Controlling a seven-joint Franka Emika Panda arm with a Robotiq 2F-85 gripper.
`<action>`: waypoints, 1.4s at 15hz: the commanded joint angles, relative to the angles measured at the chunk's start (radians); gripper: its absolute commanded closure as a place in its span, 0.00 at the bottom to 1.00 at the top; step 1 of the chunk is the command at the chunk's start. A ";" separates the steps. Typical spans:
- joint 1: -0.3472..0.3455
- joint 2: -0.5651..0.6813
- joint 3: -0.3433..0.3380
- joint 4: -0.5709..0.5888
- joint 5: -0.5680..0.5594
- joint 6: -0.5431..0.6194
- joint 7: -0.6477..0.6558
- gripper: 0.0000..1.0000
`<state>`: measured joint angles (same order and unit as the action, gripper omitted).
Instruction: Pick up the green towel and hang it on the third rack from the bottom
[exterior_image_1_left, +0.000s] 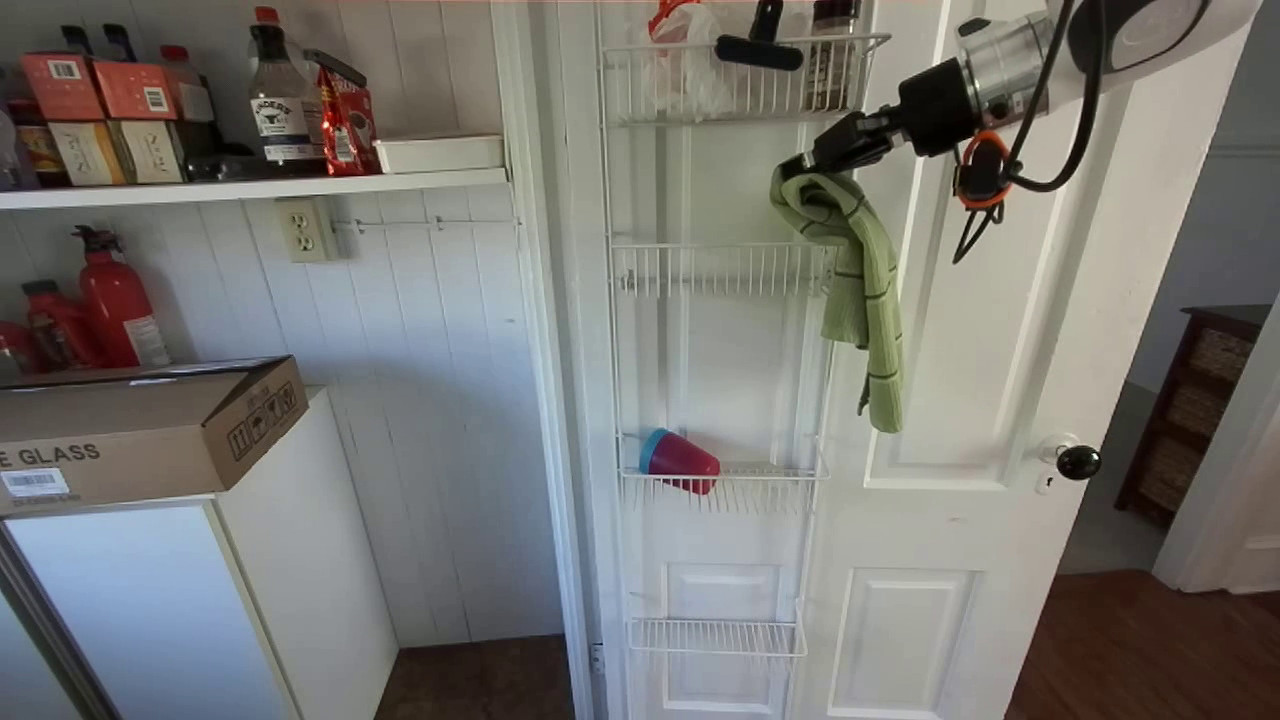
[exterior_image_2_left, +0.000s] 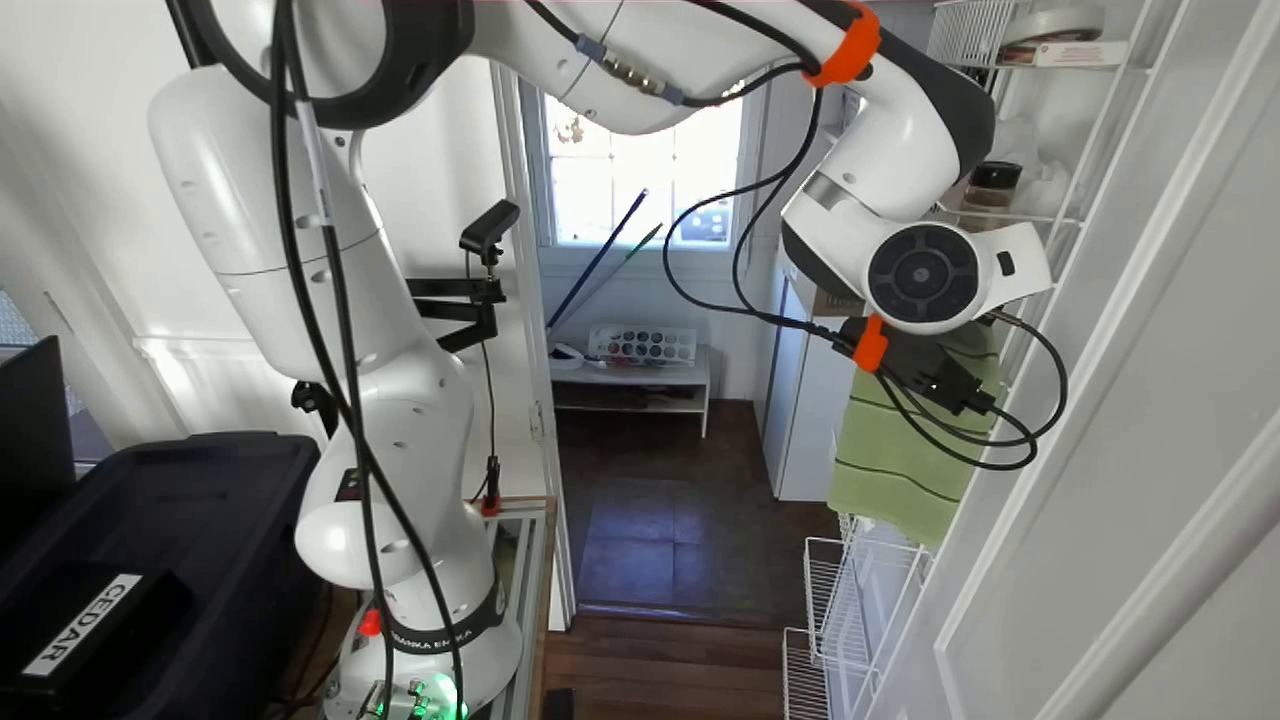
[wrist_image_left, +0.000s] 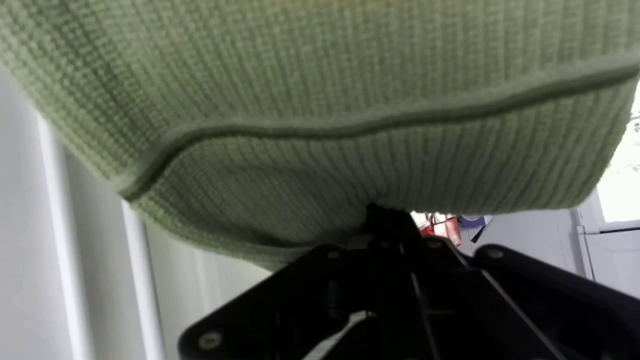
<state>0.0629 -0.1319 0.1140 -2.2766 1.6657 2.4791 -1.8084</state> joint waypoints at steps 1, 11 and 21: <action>0.006 0.055 -0.006 0.054 0.013 -0.081 -0.076 0.99; 0.012 0.157 -0.008 0.122 0.008 -0.181 -0.193 0.99; 0.023 0.175 -0.006 0.141 0.022 -0.176 -0.229 0.49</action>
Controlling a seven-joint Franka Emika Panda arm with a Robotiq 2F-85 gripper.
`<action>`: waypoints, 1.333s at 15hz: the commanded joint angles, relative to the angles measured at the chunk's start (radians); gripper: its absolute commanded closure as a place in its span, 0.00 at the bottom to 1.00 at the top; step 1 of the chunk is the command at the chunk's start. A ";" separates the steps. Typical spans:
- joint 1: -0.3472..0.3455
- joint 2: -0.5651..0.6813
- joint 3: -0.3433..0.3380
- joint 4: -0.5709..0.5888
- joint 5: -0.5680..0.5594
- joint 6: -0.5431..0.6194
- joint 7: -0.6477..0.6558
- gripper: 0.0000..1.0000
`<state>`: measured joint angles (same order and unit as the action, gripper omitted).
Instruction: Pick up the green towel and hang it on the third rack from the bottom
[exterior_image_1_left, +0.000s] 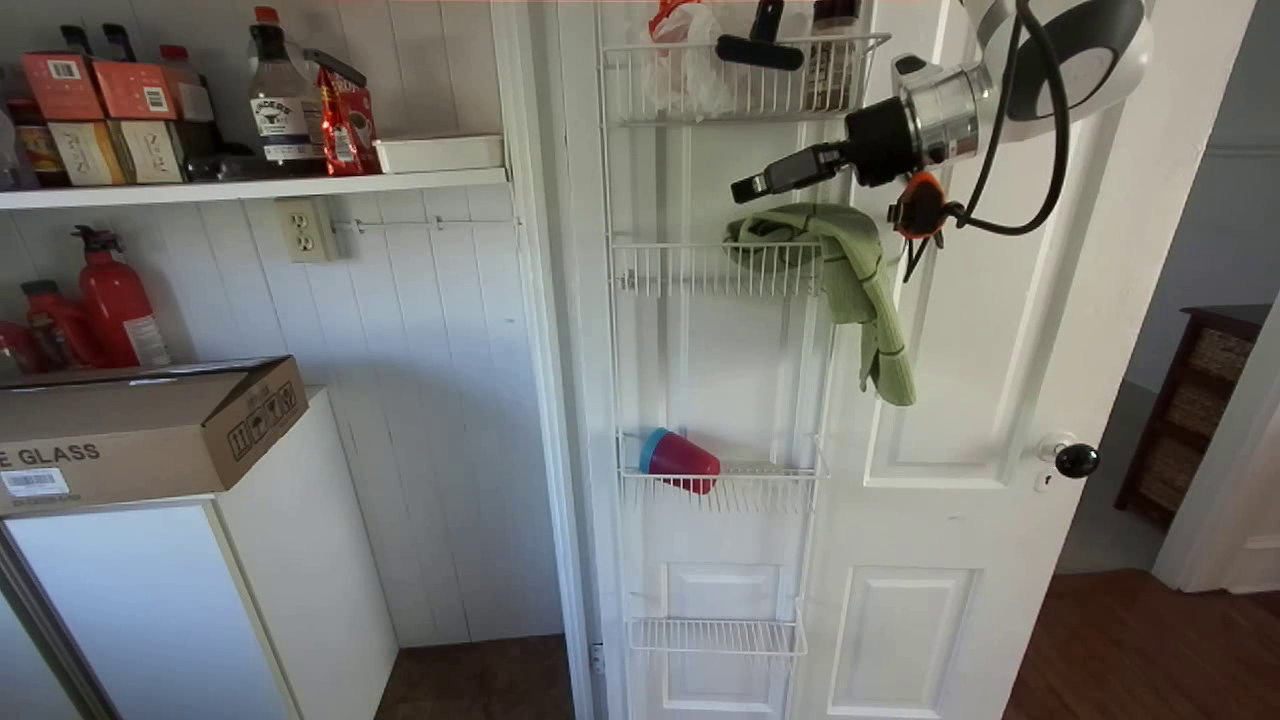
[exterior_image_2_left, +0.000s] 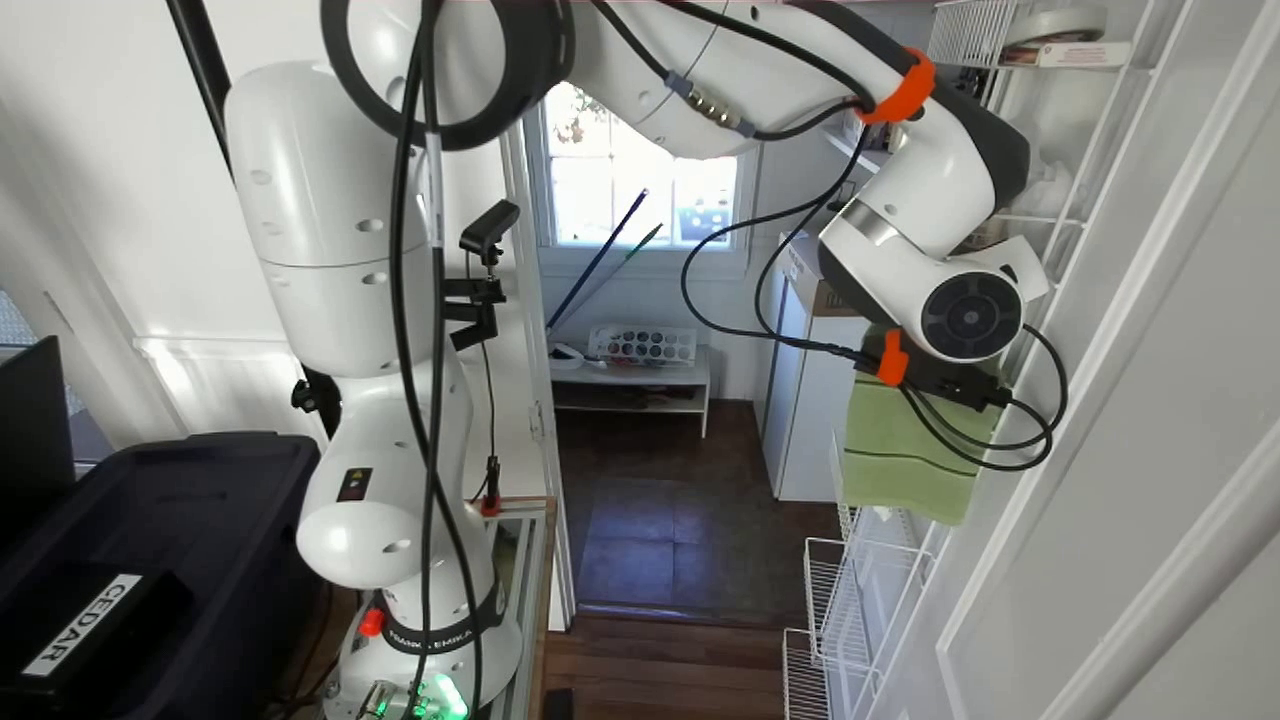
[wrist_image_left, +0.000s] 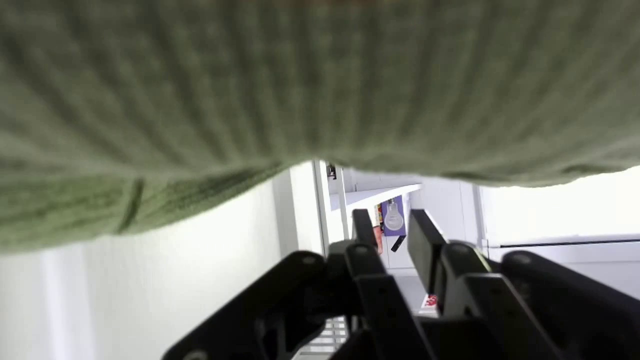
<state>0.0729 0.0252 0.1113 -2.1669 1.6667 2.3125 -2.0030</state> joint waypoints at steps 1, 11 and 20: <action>0.012 0.013 -0.005 0.028 0.013 -0.011 -0.028 0.43; -0.015 -0.095 -0.041 -0.046 -0.113 -0.045 0.079 0.00; -0.071 -0.236 -0.085 -0.138 -0.514 -0.030 0.367 0.00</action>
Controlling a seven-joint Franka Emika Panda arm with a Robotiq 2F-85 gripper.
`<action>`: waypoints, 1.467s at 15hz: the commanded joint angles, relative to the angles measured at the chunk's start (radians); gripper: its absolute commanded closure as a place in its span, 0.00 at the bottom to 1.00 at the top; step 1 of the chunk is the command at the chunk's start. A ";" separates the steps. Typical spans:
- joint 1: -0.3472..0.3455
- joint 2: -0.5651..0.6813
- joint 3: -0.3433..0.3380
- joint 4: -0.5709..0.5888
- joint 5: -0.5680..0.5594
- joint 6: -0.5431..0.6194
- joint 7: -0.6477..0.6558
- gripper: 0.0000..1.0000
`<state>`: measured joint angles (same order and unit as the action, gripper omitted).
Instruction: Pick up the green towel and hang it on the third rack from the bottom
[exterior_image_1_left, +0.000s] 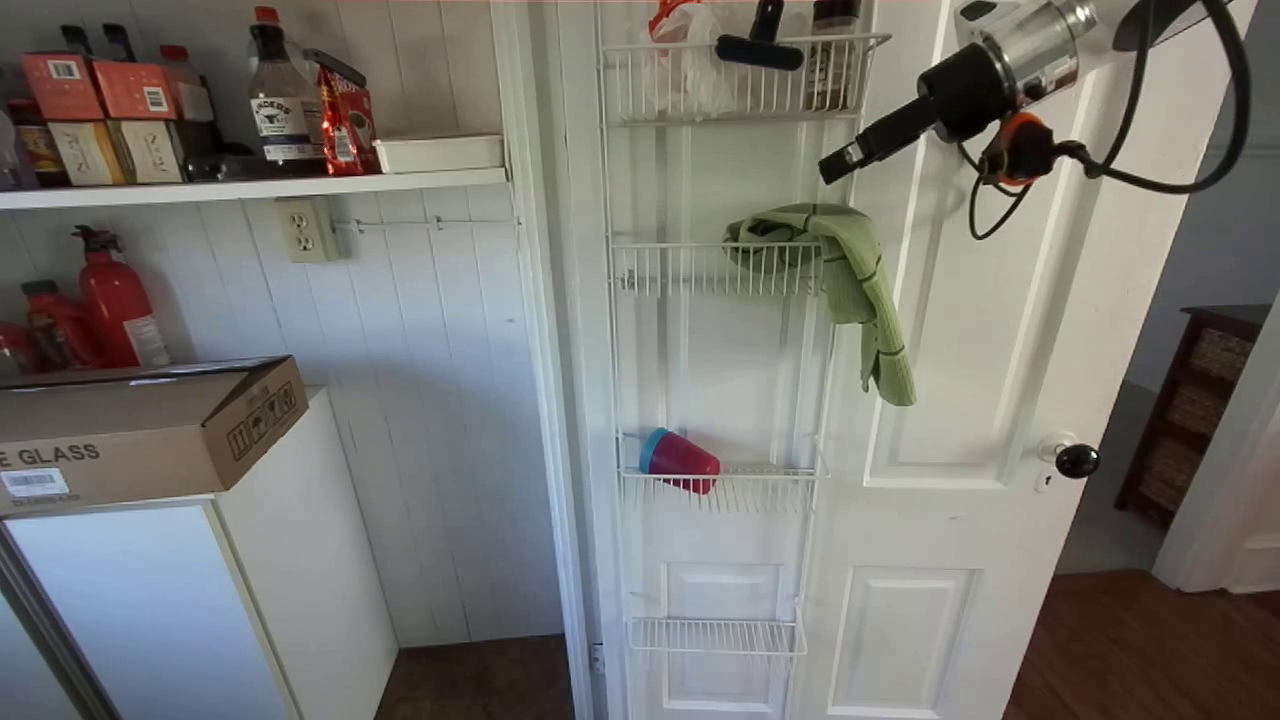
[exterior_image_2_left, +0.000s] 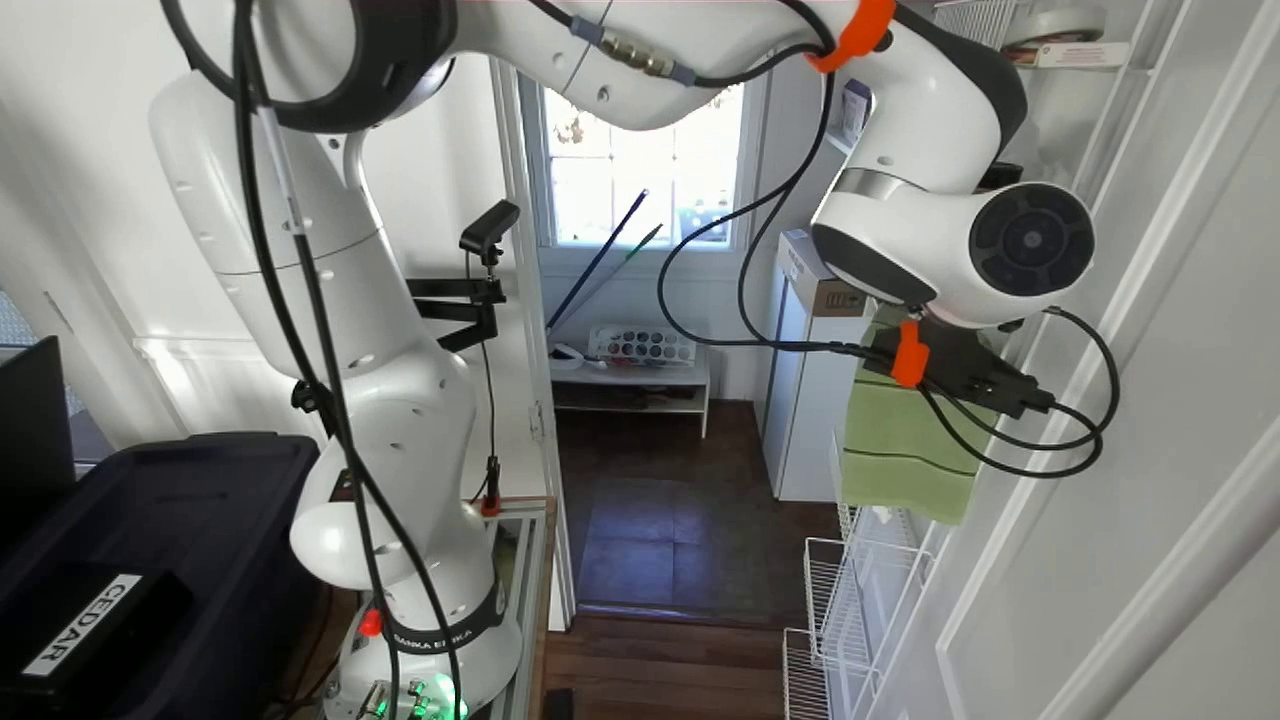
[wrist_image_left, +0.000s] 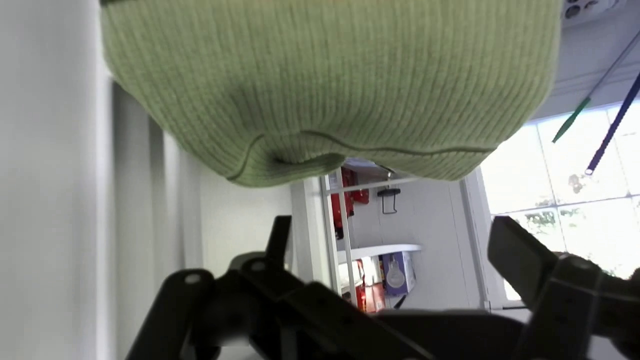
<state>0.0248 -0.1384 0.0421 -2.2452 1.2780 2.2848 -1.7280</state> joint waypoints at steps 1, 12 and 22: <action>-0.030 -0.089 -0.023 -0.071 -0.164 -0.006 0.117 0.00; -0.111 -0.354 -0.127 -0.194 -0.394 -0.063 0.244 0.00; -0.087 -0.472 -0.185 -0.230 -0.542 -0.041 0.407 0.00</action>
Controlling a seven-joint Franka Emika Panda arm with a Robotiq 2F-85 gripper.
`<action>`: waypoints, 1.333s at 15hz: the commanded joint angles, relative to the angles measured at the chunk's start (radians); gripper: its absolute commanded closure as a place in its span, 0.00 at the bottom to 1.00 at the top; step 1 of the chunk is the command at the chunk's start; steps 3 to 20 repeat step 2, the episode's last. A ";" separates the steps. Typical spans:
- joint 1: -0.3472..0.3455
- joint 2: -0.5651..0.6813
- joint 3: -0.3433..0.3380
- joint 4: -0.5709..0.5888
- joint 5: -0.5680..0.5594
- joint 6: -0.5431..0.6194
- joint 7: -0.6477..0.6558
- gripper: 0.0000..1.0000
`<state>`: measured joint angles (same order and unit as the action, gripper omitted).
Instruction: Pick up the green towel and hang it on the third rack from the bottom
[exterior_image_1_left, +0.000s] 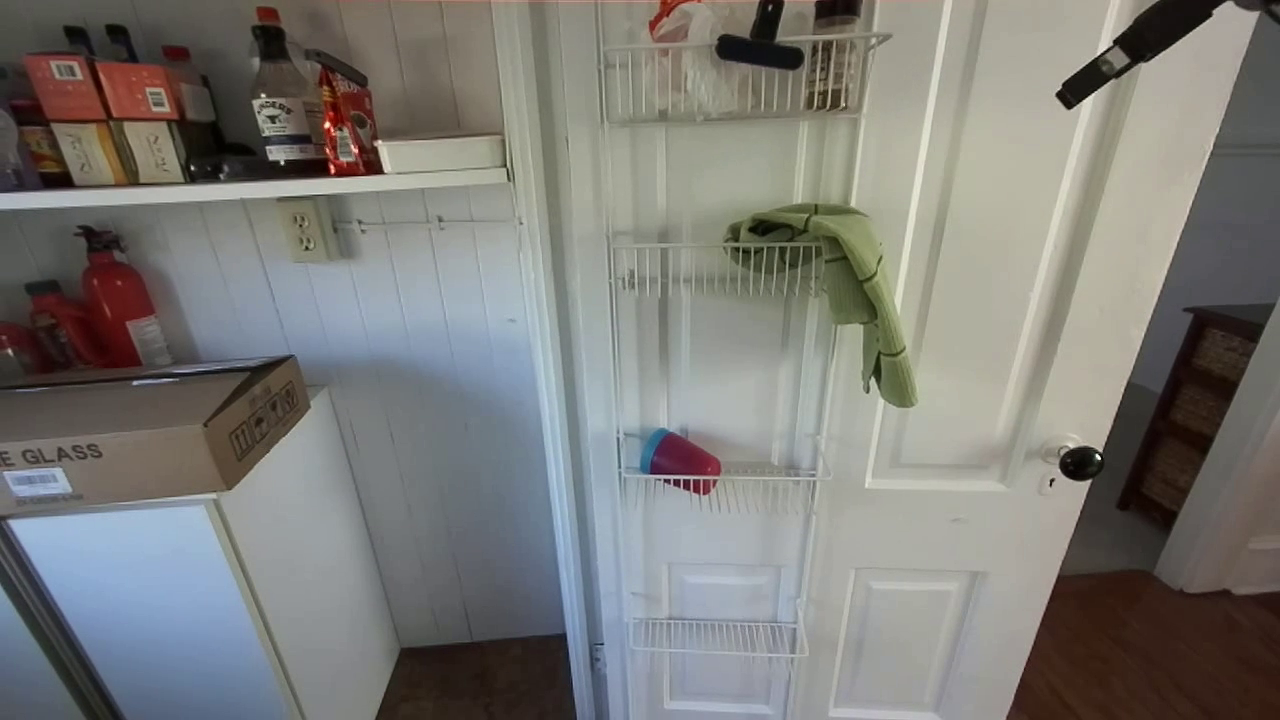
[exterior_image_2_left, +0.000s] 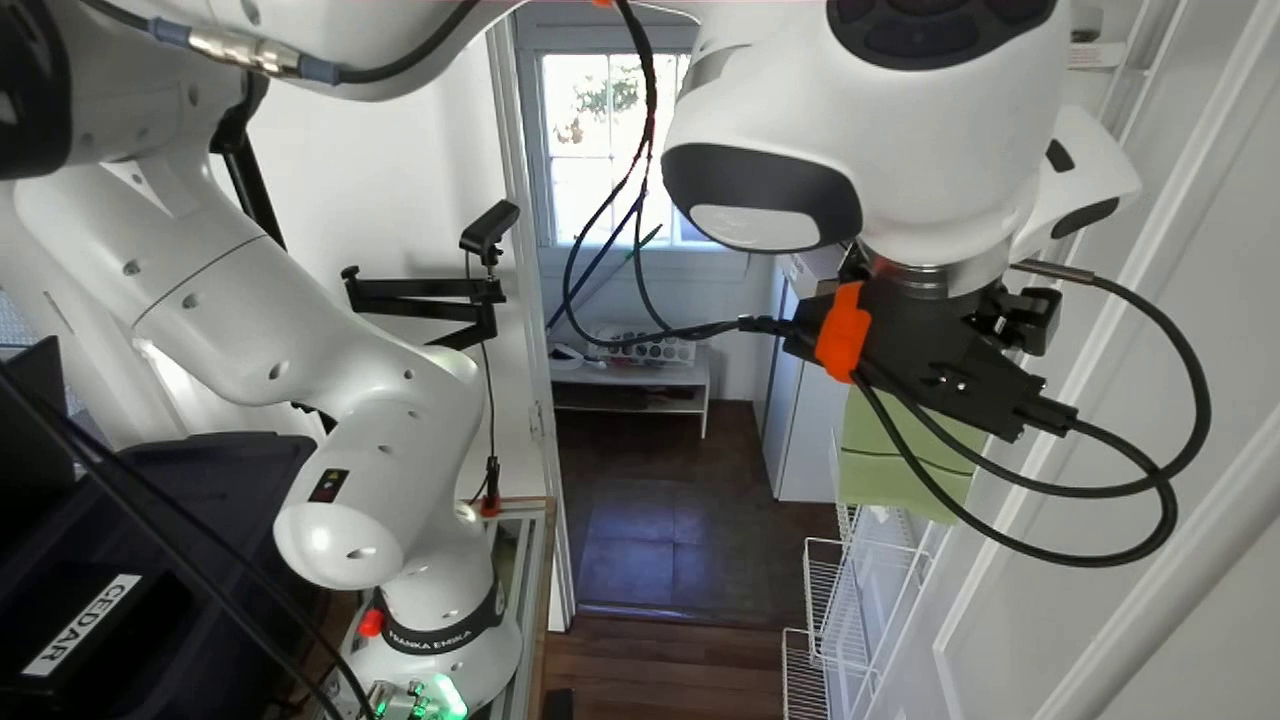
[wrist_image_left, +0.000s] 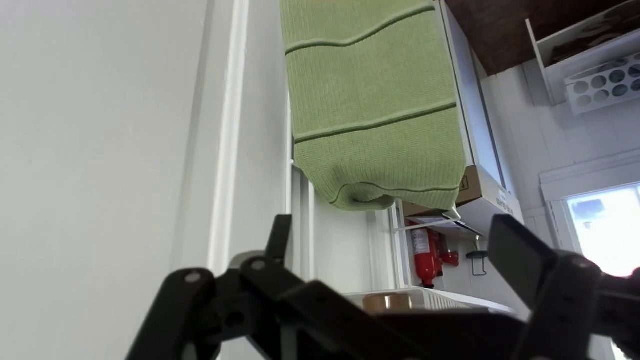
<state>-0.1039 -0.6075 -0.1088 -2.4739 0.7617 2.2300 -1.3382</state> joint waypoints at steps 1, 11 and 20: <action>0.042 -0.006 -0.034 -0.005 -0.026 0.014 0.019 0.00; 0.042 -0.007 -0.034 -0.008 -0.026 0.014 0.019 0.00; 0.042 -0.007 -0.034 -0.008 -0.026 0.014 0.019 0.00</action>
